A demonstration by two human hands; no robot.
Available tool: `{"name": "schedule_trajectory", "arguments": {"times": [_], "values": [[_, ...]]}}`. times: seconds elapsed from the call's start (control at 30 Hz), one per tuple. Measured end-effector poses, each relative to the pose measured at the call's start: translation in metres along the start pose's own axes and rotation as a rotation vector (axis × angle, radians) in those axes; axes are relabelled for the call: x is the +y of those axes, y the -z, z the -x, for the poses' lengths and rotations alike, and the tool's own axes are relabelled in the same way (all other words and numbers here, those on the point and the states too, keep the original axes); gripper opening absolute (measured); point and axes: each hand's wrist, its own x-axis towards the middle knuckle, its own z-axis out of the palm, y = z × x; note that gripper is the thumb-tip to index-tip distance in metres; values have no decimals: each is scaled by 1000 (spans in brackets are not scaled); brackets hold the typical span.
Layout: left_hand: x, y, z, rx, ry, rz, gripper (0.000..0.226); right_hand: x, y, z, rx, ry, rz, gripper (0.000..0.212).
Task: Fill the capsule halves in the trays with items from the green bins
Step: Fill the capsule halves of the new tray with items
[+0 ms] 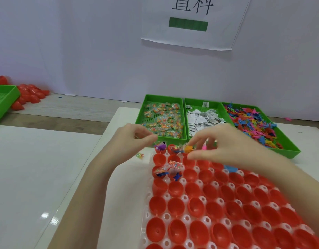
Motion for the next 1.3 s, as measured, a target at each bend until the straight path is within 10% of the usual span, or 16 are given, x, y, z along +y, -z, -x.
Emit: {"name": "schedule_trajectory", "arguments": {"times": [0.2,0.43,0.63,0.83,1.3], "values": [[-10,-10,-17,251,-1,256,11,119,43,10,476,-381,-71,10],[-9,-31,-80,57,-21,-215,42,197,28,14,58,-730,33,59],[-19,-48,-101,-136,47,-630,51,207,17,8,293,-706,51,42],[-16,-51,-96,155,-65,-608,27,209,15,12,484,-651,84,31],[-25,-34,-87,168,-14,-227,28,189,23,10,787,-641,-59,26]]}}
